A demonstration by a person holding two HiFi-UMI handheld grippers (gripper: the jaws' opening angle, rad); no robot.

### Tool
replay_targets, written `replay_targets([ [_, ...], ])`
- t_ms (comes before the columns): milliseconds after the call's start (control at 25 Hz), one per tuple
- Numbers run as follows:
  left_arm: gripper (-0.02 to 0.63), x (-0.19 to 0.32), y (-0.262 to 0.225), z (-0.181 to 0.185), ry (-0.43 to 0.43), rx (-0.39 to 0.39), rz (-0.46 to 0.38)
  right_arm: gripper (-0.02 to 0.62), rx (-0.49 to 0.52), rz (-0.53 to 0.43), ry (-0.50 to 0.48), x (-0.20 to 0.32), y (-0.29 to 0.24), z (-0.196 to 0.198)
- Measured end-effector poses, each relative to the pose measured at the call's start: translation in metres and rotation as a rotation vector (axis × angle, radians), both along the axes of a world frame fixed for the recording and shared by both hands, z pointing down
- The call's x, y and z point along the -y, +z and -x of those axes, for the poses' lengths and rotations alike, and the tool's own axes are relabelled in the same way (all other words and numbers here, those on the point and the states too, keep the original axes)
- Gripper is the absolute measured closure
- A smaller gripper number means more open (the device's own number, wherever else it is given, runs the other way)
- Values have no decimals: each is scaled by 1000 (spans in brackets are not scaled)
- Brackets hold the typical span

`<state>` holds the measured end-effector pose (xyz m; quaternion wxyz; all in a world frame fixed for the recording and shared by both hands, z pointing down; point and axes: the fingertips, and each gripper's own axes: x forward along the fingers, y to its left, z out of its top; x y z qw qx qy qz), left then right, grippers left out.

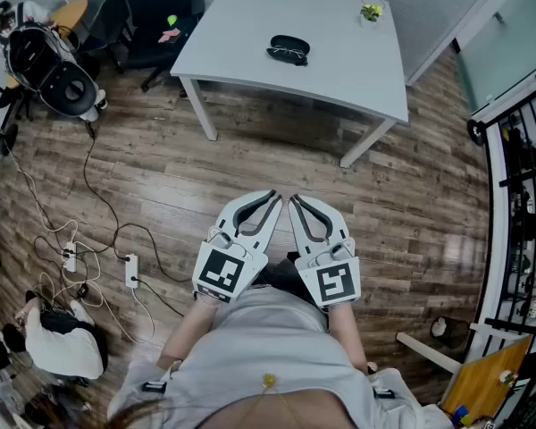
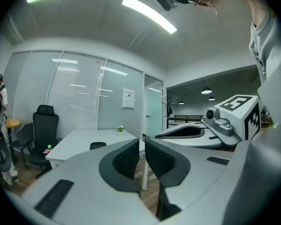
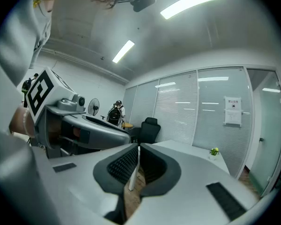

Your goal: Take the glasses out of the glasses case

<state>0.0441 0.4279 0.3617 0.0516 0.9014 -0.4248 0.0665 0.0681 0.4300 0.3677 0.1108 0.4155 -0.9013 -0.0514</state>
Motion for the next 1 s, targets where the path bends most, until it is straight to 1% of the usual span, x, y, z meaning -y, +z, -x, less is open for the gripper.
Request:
replay_targets([
  [80,552,-3,2,2,1,-2,4,574,8,18,-11,-3,2,2],
  [160,551,-4,4,4,2,-8,12,556,13,30,-14,-4,4,4],
  [240,504,-4,5,6,4,-14,22,516,12,35,-11,-4,6,5],
  [280,500,-4,6,7,5,-14,26,502,12,37,-8,-4,7,4],
  [440,502,-9,12,11,11,-11,40,497,18,48,3,-7,12,3],
  [560,502,-7,13,13,13,-24,46,497,14,54,7,-2,16,5],
  [640,502,-2,15,15,15,-35,47,497,14,58,8,6,17,7],
  [760,502,13,18,16,16,-22,53,497,14,57,1,24,19,9],
  [1000,502,63,19,22,-1,-11,54,497,8,49,-30,77,17,18],
])
